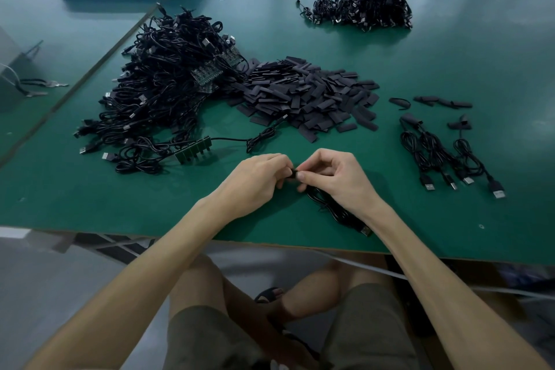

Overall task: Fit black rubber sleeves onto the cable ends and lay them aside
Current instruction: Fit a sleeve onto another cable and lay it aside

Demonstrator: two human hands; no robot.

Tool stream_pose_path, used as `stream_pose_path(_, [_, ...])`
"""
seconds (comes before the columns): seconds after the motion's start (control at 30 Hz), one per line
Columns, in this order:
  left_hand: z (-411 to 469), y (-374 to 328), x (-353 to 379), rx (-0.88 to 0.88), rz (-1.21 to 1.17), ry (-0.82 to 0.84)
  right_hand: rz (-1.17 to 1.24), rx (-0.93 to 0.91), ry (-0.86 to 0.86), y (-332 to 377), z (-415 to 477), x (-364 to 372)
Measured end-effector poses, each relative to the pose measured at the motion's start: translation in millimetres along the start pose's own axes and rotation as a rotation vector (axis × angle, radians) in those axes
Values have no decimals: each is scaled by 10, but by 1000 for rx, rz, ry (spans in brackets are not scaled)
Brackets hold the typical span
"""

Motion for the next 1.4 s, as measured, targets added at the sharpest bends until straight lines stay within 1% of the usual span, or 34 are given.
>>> stream_pose_path(0.2, [9, -43, 17, 4, -81, 11, 37, -4, -59, -24, 21, -39])
stream_pose_path(0.27, [-5, -72, -1, 33, -58, -19, 34, 0, -65, -32, 30, -34])
stream_pose_path(0.37, [-30, -135, -51, 94, 27, -106, 30, 7, -62, -38, 42, -27])
stream_pose_path(0.43, [-34, -147, -72, 104, 47, -129, 38, 16, -61, -39, 47, -25])
stream_pose_path(0.63, [-47, -153, -83, 109, 14, -139, 5, 33, -58, -58, 47, -11])
stream_pose_path(0.9, [-63, -235, -113, 203, 61, -151, 50, 72, -19, -91, 27, 8])
stream_pose_path(1.17, [-70, -270, -156, 191, 24, -180, 83, 74, 16, -55, 28, 1])
stream_pose_path(1.4, [-64, -294, -166, 208, 30, -171, 64, 49, -2, -51, 41, -2])
Point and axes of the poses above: each hand's wrist, its own z-axis towards the middle knuckle, its own x-axis out of the palm, y = z × x, the point moved 6 cm from there along z, towards the middle knuckle, and after that the axes turned 12 degrees about -y, right-handed, at the moved point
